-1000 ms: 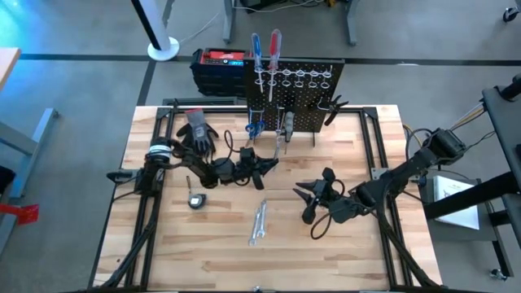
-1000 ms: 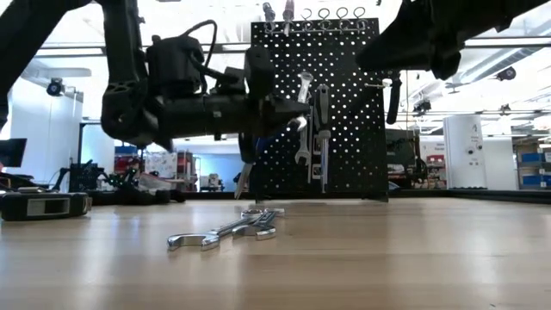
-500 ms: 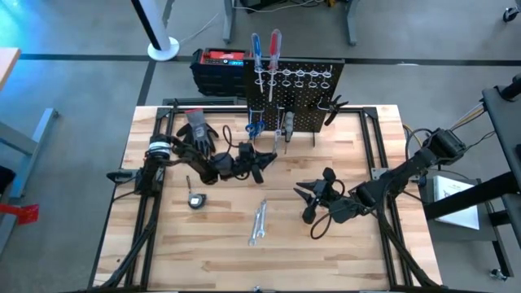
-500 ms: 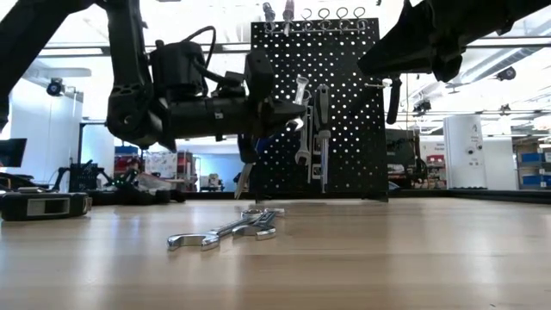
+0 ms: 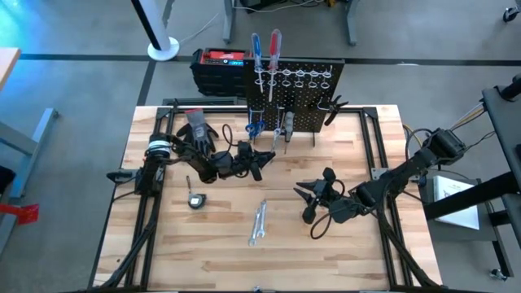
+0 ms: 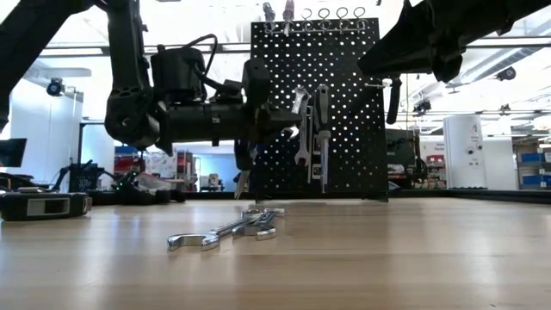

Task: Hang tools onto peg board
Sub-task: Hang the right silver wrench on the peg board

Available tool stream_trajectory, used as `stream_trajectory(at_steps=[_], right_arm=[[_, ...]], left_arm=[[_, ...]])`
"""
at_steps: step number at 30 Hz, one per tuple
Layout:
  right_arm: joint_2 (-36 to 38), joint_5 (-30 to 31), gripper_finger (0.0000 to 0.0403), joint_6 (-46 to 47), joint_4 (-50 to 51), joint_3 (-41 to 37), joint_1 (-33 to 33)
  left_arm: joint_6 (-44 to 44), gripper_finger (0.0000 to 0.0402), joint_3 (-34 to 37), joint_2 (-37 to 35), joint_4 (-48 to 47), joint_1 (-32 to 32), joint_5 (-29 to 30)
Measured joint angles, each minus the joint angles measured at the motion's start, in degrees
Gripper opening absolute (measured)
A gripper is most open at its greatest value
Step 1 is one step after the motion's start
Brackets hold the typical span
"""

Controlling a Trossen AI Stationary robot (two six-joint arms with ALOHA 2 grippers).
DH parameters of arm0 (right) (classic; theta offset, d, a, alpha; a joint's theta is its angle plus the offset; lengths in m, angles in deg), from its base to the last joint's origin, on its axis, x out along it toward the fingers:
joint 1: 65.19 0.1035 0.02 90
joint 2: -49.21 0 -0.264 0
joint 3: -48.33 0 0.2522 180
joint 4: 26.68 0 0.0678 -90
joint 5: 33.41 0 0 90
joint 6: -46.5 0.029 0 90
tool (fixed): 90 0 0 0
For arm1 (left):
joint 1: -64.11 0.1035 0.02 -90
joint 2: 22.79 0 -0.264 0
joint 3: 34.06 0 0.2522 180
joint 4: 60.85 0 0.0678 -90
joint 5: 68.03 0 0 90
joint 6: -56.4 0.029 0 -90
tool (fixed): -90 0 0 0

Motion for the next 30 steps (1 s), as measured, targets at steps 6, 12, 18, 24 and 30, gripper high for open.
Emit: stream_trajectory(at_steps=[6, 12, 18, 24, 30], right_arm=[[0.0, 0.6, 0.0080, 0.0, 0.0, 0.0, 0.0], [0.0, 0.5, 0.0080, 0.0, 0.0, 0.0, 0.0], [0.0, 0.5, 0.0080, 0.0, 0.5, 0.0, 0.0], [0.0, 0.5, 0.0080, 0.0, 1.4, 0.0, 0.0], [0.0, -1.2, 0.0080, 2.4, 4.7, 0.0, 0.0]], left_arm=[[1.1, 0.0030, 0.1, 0.0, -1.5, 0.5, 0.6], [4.2, 0.0050, 0.1, 0.0, -2.9, 0.7, 1.0], [5.5, 0.0061, 0.2, 0.0, -4.0, 0.7, 0.8], [9.5, 0.0080, 2.6, 0.0, -5.4, 0.5, -3.0], [3.7, 0.0097, 10.5, -1.2, -4.6, -1.3, -11.4]])
